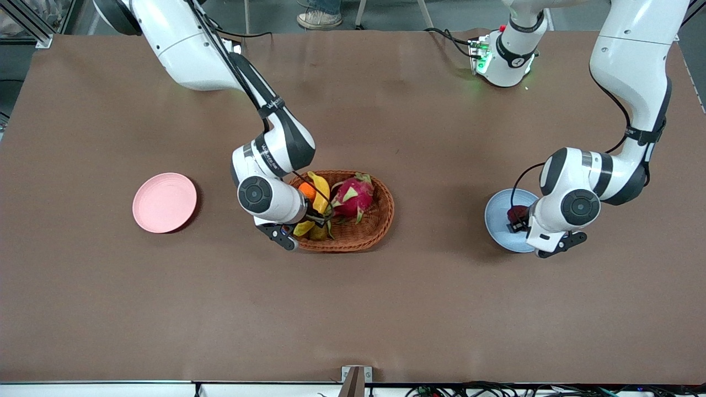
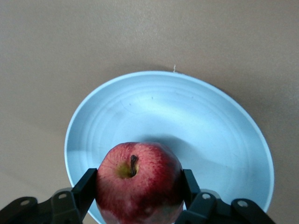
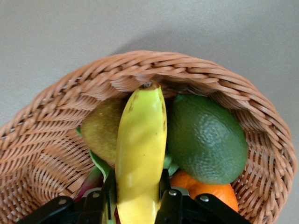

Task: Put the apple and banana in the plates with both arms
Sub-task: 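Carry the apple with the left gripper over the blue plate, then release the apple on the blue plate while the right gripper lifts the banana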

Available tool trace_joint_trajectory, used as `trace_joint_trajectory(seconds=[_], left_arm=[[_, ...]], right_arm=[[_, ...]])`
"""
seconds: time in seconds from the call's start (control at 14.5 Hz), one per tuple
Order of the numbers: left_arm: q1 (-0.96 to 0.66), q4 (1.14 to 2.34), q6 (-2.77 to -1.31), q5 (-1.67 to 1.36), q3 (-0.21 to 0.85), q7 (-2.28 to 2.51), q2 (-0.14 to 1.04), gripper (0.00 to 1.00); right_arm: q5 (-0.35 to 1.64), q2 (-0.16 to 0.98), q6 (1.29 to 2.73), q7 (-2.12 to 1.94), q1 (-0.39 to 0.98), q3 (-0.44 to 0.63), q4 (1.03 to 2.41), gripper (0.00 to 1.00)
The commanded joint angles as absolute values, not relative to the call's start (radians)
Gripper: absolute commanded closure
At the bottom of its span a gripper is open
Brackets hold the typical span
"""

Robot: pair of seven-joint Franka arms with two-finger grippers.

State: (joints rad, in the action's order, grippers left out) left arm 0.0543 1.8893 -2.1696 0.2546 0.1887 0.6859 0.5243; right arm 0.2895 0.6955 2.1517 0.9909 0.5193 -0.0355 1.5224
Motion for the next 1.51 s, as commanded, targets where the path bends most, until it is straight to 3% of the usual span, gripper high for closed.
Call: trace_joint_trajectory(seconds=[0.0, 0.07, 0.14, 0.55, 0.83, 1.03, 1.24, 1.44], left_arm=[[0.054, 1.914, -2.169, 0.224, 0.189, 0.672, 0.506, 0.42], [0.054, 1.914, -2.169, 0.222, 0.189, 0.670, 0.509, 0.16], [0.054, 1.911, -2.169, 0.224, 0.189, 0.669, 0.511, 0.00], [0.052, 1.875, -2.151, 0.222, 0.216, 0.672, 0.405, 0.00], [0.049, 1.703, -1.915, 0.224, 0.267, 0.658, 0.325, 0.00], [0.052, 1.513, -1.713, 0.215, 0.282, 0.495, 0.310, 0.00], [0.054, 1.434, -1.623, 0.187, 0.275, 0.463, 0.247, 0.00], [0.084, 1.436, -1.574, 0.179, 0.273, 0.346, 0.161, 0.00]], right_arm=[[0.304, 0.696, 2.135, 0.979, 0.525, -0.031, 1.491, 0.78], [0.304, 0.693, 2.134, 0.980, 0.523, -0.031, 1.490, 0.78], [0.304, 0.690, 2.125, 0.980, 0.522, -0.031, 1.486, 0.78], [0.247, 0.654, 1.781, 0.867, 0.431, 0.008, 1.312, 0.78], [0.131, 0.585, 1.642, 0.555, 0.238, 0.012, 1.333, 0.78], [0.049, 0.568, 1.641, 0.354, 0.097, 0.012, 1.397, 0.80], [0.049, 0.555, 1.693, 0.082, -0.056, 0.011, 1.495, 0.80], [0.029, 0.418, 1.900, -0.021, -0.092, 0.012, 1.777, 0.79]])
